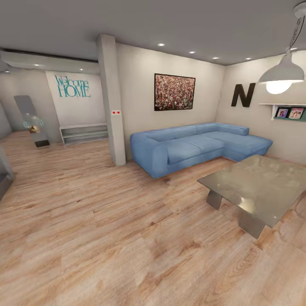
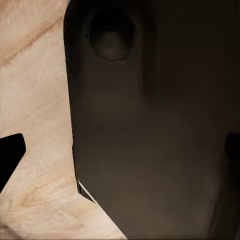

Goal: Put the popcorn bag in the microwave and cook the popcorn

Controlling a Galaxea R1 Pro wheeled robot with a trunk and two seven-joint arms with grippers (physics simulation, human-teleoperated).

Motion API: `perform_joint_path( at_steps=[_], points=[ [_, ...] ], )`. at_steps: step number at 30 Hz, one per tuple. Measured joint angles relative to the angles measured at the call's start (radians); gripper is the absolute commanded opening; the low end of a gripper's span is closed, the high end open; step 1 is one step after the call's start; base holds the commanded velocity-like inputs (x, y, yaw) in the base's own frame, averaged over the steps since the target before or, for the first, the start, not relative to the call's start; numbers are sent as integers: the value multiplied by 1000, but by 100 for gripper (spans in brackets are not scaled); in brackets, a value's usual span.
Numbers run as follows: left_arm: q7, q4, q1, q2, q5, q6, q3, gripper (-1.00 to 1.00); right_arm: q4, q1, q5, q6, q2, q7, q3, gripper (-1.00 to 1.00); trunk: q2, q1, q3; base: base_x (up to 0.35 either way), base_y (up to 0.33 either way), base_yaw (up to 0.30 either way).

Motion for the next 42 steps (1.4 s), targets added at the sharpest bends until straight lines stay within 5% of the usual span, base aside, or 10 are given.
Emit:
perform_joint_path(
  at_steps=[12,42],
  points=[
    [-4,-30,-1,-1,54,-11,20,100,0,-1,6,2,1,1,7,100,0,0,0,0,0,7],
    [-3,-30,-1,-1,67,-12,20,100,8,-1,-1,-75,-3,-1,4,100,0,0,0,0,0,261]
  ],
)
